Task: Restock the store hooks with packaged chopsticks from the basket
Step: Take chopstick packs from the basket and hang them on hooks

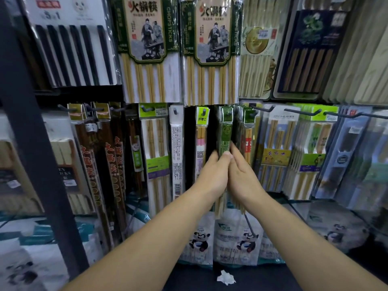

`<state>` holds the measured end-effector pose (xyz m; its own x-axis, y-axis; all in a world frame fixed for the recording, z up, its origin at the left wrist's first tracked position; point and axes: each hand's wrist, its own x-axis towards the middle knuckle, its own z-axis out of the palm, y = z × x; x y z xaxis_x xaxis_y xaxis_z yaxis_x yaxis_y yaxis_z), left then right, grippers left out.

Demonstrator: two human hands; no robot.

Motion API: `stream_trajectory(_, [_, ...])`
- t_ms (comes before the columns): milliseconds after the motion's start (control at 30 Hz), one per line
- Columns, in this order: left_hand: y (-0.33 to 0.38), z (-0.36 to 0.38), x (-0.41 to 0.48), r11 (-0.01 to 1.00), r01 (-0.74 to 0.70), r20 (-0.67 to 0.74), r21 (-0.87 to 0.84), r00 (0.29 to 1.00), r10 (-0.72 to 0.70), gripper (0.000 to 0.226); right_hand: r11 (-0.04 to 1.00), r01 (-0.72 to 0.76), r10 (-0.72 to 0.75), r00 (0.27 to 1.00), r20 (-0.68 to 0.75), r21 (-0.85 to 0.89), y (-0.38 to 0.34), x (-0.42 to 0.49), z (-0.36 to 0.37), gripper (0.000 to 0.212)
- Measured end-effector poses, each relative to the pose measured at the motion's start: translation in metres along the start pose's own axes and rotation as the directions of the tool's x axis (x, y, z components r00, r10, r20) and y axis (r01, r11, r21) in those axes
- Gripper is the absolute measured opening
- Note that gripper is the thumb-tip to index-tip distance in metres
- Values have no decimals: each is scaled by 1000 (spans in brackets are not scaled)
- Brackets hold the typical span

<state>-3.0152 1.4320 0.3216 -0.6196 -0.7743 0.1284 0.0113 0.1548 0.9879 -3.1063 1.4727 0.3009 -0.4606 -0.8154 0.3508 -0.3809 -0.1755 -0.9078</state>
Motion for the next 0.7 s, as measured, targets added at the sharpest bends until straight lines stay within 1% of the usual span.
stream_trajectory(67, [4, -11, -18, 993, 29, 23, 118, 999, -32, 60, 998, -1, -2, 999, -44, -65, -6, -12, -4, 54])
stream_trajectory(100, [7, -19, -27, 980, 36, 20, 197, 999, -41, 57, 996, 11, -18, 998, -66, -93, -9, -19, -6, 54])
stream_trajectory(133, [8, -28, -36, 963, 23, 12, 269, 1000, -27, 47, 993, 33, -43, 995, -86, -116, -13, -26, -7, 52])
stream_trajectory(167, [8, -37, -44, 949, -11, -7, 315, 1000, 14, 36, 989, 57, -73, 991, -114, -134, -16, -34, -8, 48])
stream_trajectory(233, [11, -54, -58, 911, -99, -107, 401, 982, 154, 31, 975, 127, -166, 963, -212, -183, -23, -47, -6, 34])
stream_trajectory(267, [13, -61, -59, 873, -135, -163, 469, 958, 236, 28, 965, 162, -213, 945, -250, -208, -28, -51, -4, 27])
stream_trajectory(300, [16, -66, -59, 828, -169, -197, 535, 928, 317, 23, 955, 191, -248, 933, -261, -225, -33, -54, 0, 24])
stream_trajectory(333, [18, -70, -56, 801, -197, -210, 565, 905, 371, 19, 949, 212, -268, 933, -241, -234, -38, -56, 6, 25])
stream_trajectory(367, [20, -71, -53, 800, -212, -210, 562, 899, 385, 20, 949, 222, -268, 943, -197, -225, -41, -56, 12, 30])
stream_trajectory(433, [20, -68, -43, 836, -230, -163, 498, 922, 350, 38, 968, 198, -212, 974, -81, -154, -45, -52, 26, 42])
stream_trajectory(500, [18, -62, -36, 917, -222, -90, 332, 960, 266, 44, 989, 134, -134, 991, 10, -59, -45, -46, 38, 51])
stream_trajectory(567, [15, -57, -31, 969, -174, -34, 176, 983, 183, 48, 998, 56, -56, 997, 47, 18, -42, -39, 46, 56])
stream_trajectory(633, [12, -56, -28, 989, -112, -45, 96, 992, 117, 52, 996, -3, -2, 999, 53, 92, -37, -33, 50, 58])
stream_trajectory(700, [10, -58, -25, 997, -74, -76, 20, 994, 76, 51, 983, -59, 46, 996, 77, 174, -33, -27, 52, 59])
